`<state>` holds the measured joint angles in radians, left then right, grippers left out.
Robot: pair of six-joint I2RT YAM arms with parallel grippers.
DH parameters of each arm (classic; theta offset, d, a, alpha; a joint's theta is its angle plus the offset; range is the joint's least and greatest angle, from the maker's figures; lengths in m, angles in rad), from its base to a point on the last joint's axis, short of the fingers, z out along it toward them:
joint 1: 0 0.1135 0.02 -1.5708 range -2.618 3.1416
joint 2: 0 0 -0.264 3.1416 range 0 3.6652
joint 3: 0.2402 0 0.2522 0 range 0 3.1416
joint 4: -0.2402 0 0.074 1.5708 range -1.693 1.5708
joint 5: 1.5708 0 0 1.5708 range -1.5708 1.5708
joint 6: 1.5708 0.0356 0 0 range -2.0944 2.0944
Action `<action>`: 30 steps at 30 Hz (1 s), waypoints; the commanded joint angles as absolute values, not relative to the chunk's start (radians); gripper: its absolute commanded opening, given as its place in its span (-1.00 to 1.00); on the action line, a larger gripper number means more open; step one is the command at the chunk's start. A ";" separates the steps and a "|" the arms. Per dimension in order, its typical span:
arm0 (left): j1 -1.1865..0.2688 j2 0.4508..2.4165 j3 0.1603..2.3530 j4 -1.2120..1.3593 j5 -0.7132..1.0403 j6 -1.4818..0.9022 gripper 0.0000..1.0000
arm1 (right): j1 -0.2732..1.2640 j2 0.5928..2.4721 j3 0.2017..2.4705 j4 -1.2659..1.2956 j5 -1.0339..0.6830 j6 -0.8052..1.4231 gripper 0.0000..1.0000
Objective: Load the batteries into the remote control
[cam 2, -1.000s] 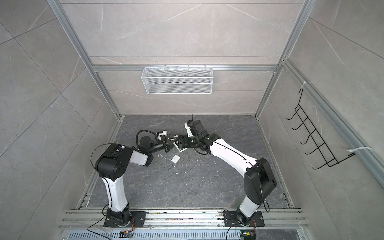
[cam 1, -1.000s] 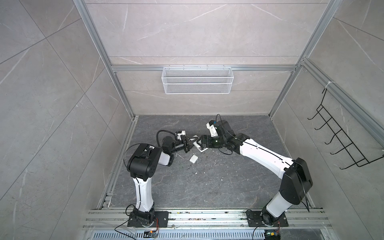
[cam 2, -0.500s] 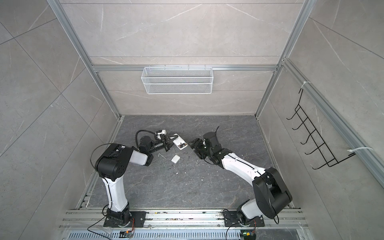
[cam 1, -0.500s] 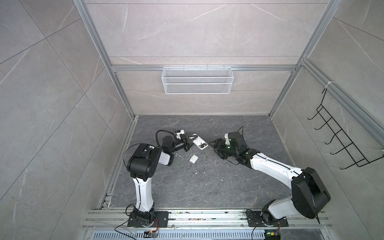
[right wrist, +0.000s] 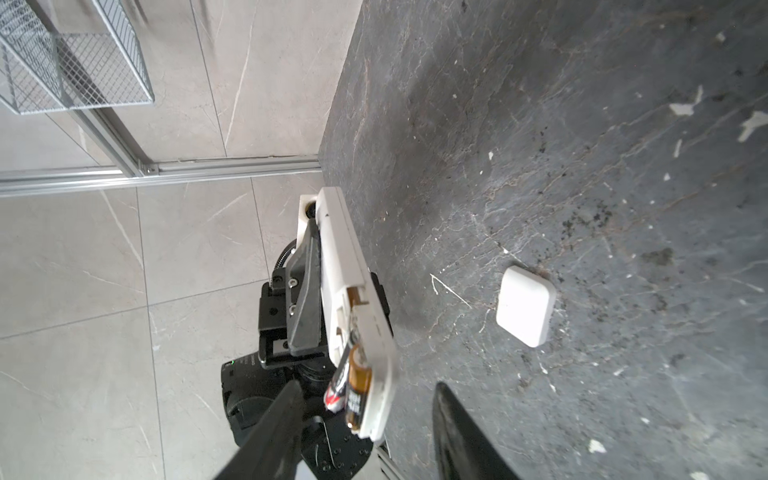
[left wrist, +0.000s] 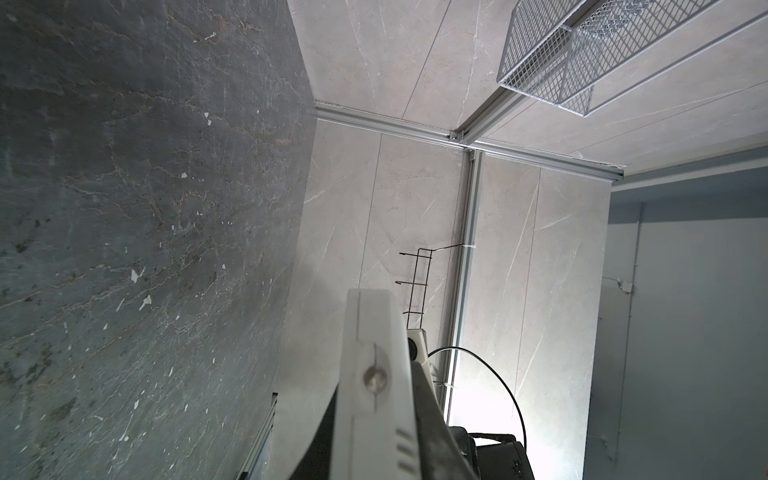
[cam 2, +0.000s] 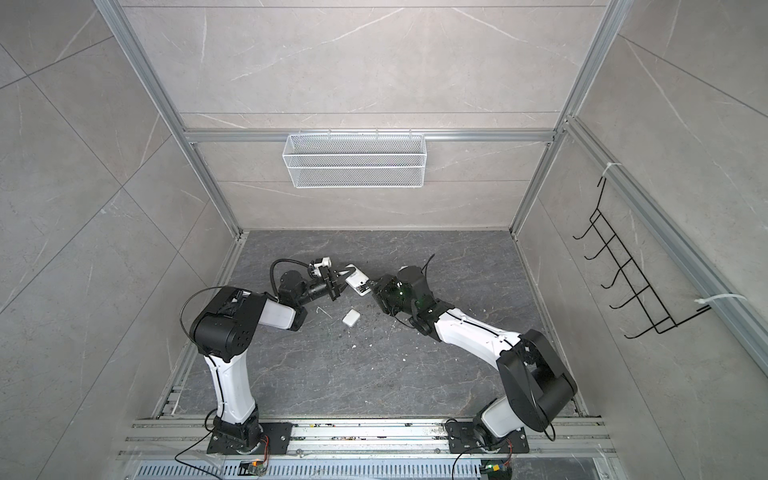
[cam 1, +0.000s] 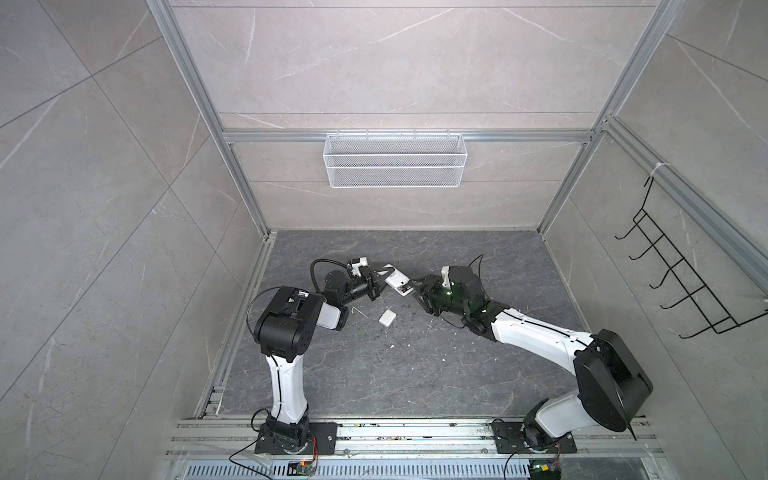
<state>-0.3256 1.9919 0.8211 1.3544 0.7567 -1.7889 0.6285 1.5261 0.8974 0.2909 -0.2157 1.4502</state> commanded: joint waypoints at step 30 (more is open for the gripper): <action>-0.327 1.927 0.859 1.415 0.720 -1.841 -1.00 | 0.648 1.590 0.937 0.360 -0.136 1.533 -0.58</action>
